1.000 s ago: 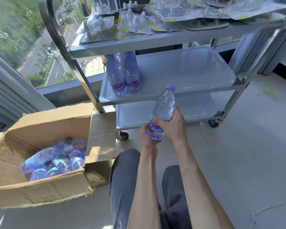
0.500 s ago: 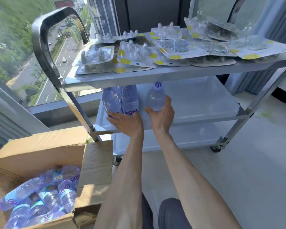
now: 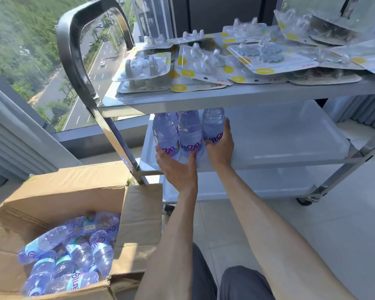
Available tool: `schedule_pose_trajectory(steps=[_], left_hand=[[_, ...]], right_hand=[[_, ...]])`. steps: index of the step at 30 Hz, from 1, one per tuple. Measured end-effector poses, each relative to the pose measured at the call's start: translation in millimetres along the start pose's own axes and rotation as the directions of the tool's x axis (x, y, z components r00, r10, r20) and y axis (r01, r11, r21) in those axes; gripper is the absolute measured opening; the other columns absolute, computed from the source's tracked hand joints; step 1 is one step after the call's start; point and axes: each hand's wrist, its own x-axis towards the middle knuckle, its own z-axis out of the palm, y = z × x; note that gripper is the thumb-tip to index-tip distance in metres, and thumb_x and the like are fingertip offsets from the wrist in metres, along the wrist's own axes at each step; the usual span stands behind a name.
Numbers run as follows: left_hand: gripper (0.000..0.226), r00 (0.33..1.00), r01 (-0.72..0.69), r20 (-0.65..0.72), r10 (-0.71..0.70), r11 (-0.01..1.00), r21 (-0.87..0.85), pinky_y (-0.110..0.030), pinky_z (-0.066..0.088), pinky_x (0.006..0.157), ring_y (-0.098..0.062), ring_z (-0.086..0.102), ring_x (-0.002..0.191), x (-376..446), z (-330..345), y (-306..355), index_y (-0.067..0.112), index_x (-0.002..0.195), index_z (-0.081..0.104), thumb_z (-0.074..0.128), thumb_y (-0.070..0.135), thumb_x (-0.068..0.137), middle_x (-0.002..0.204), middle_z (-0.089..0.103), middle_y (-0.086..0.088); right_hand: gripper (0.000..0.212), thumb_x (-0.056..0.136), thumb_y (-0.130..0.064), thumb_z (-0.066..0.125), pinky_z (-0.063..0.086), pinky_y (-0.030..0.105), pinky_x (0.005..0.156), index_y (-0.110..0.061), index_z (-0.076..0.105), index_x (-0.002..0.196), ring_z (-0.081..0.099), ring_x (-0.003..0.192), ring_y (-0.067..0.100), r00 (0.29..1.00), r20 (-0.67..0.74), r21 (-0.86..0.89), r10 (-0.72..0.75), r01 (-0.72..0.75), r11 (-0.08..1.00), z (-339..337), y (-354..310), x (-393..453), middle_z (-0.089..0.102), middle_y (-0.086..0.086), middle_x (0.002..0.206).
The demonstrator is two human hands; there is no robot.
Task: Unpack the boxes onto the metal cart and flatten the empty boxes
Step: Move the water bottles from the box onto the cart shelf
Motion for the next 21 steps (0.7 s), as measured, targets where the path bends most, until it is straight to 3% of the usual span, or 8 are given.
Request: schedule_pose_trajectory(steps=[3,6,8,12,15,18,21], left_hand=[[0.107,1.000,-0.011,-0.002,0.011,1.000,-0.006,-0.041,0.041,0.104,-0.024,0.039,0.136,0,2,-2,0.013,0.153,0.024,0.084,0.047,0.072,0.148,0.041,-0.007],[0.106,1.000,-0.016,-0.006,0.016,1.000,0.015,-0.042,0.041,0.104,-0.025,0.038,0.137,1,4,-6,0.014,0.153,0.023,0.084,0.045,0.073,0.148,0.040,-0.008],[0.106,1.000,-0.020,-0.006,0.020,0.999,0.028,-0.042,0.041,0.104,-0.025,0.037,0.137,1,4,-7,0.014,0.154,0.022,0.084,0.044,0.074,0.148,0.040,-0.009],[0.103,1.000,-0.026,0.006,0.025,0.999,0.019,-0.041,0.041,0.104,-0.025,0.038,0.136,-2,2,-5,0.014,0.153,0.023,0.083,0.045,0.075,0.147,0.041,-0.009],[0.087,0.999,-0.034,0.004,0.034,0.999,-0.016,-0.040,0.045,0.098,-0.022,0.046,0.128,-1,-6,-8,0.015,0.150,0.031,0.080,0.025,0.079,0.139,0.048,-0.006],[0.069,0.998,-0.024,0.048,0.028,0.997,-0.071,-0.032,0.049,0.084,-0.009,0.052,0.101,9,-22,-16,0.019,0.144,0.043,0.061,0.001,0.080,0.120,0.052,0.004],[0.049,0.999,-0.035,0.023,0.036,0.997,-0.063,-0.026,0.050,0.084,-0.015,0.059,0.099,29,-45,-34,0.013,0.129,0.059,0.053,0.000,0.082,0.116,0.059,-0.002]], right_hand=[[0.083,0.078,-0.010,0.074,0.045,0.020,0.086,-0.017,0.034,0.150,0.054,0.117,0.022,1.000,-0.001,-0.023,-0.029,0.029,0.999,2,9,0,0.055,0.012,0.131],[0.073,0.078,-0.016,0.077,0.049,0.028,0.088,-0.012,0.042,0.143,0.059,0.117,0.027,1.000,0.031,-0.067,-0.006,0.008,0.998,6,12,9,0.059,0.008,0.133],[0.064,0.079,-0.019,0.077,0.046,0.025,0.080,-0.011,0.049,0.136,0.062,0.112,0.029,0.996,0.082,-0.096,0.025,-0.017,0.995,6,13,15,0.065,0.007,0.125],[0.067,0.083,-0.017,0.071,0.047,0.029,0.081,-0.009,0.041,0.142,0.060,0.113,0.034,0.990,0.132,-0.142,0.055,-0.036,0.989,7,11,11,0.062,0.012,0.130],[0.066,0.077,-0.004,0.062,0.049,0.038,0.090,-0.006,0.041,0.140,0.054,0.115,0.034,0.998,0.046,-0.129,0.047,-0.041,0.991,8,9,-16,0.056,0.019,0.127],[0.059,0.068,0.011,0.051,0.043,0.034,0.095,-0.005,0.054,0.125,0.051,0.114,0.027,0.993,-0.119,-0.076,0.021,-0.030,0.997,2,-2,-58,0.056,0.012,0.120],[0.043,0.070,0.011,0.046,0.042,0.028,0.084,-0.002,0.061,0.108,0.057,0.101,0.029,0.986,-0.157,-0.097,-0.062,0.047,0.994,6,-5,-99,0.060,0.011,0.108]])
